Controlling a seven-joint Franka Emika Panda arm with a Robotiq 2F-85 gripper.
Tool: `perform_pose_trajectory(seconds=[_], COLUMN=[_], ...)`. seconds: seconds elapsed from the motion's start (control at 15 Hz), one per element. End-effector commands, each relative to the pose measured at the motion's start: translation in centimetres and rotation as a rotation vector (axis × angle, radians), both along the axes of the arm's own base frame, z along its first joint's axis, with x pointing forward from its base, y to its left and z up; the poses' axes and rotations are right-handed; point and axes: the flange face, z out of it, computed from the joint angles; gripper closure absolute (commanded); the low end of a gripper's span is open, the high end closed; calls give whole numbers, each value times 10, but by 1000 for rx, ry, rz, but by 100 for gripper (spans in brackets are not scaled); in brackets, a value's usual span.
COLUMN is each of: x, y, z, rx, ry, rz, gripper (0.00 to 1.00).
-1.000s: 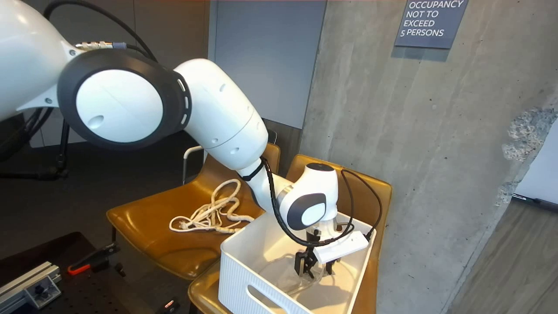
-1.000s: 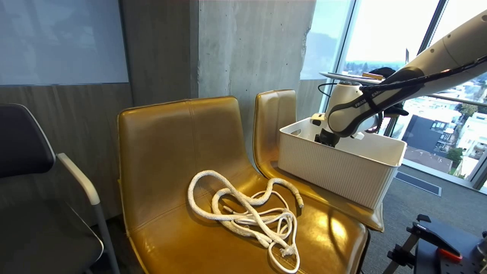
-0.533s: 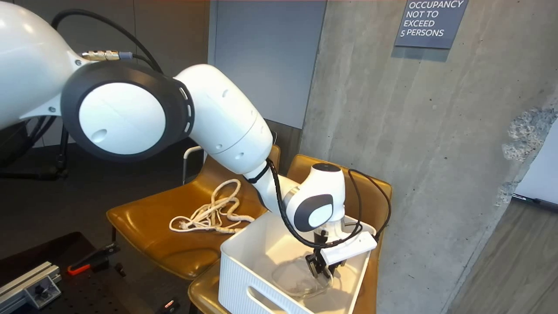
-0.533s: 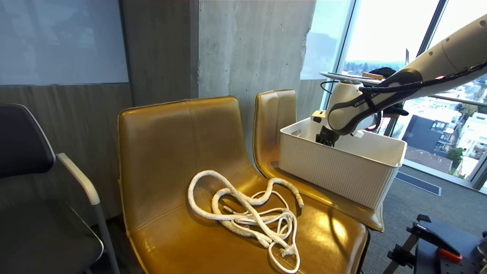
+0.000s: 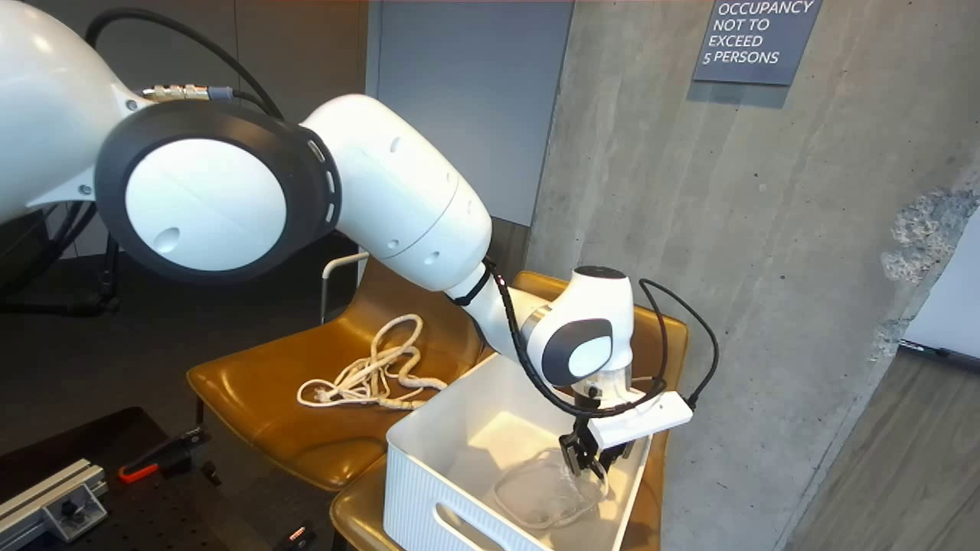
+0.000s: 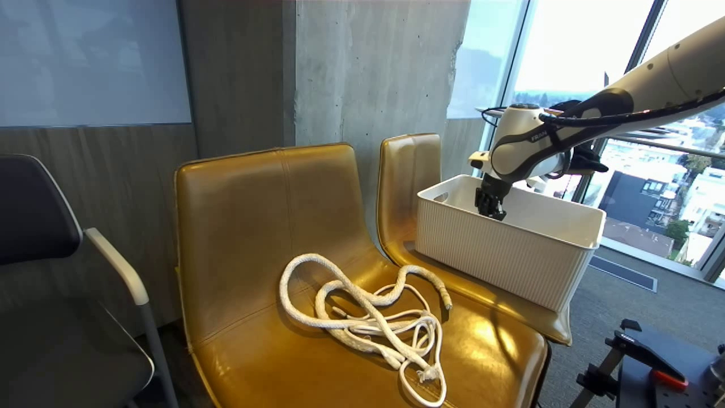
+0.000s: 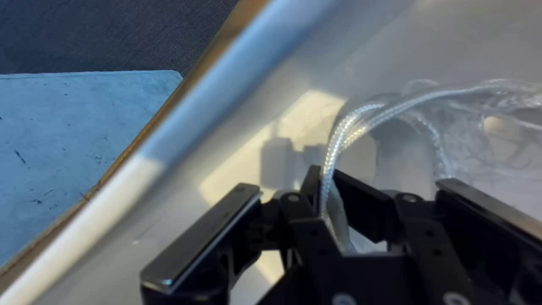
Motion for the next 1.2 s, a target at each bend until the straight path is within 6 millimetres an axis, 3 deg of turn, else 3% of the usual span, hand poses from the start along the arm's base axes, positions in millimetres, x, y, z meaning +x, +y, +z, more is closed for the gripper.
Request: perform_pose_trajectory(seconds=[0.0,0.2,0.4,0.53,0.93,1.13], x=[3,1,-8,-19,-55,-78], y=[-14,-5,17,36,99,145], z=[70,131,188,215,258,272], rx=[-7,-19,-42,-52,-78,-84], ry=[-4,-36,-92,-118,-179,-223], rz=[-18,-24,-10,3,31,53], gripper=[98,98,98,98,98,98])
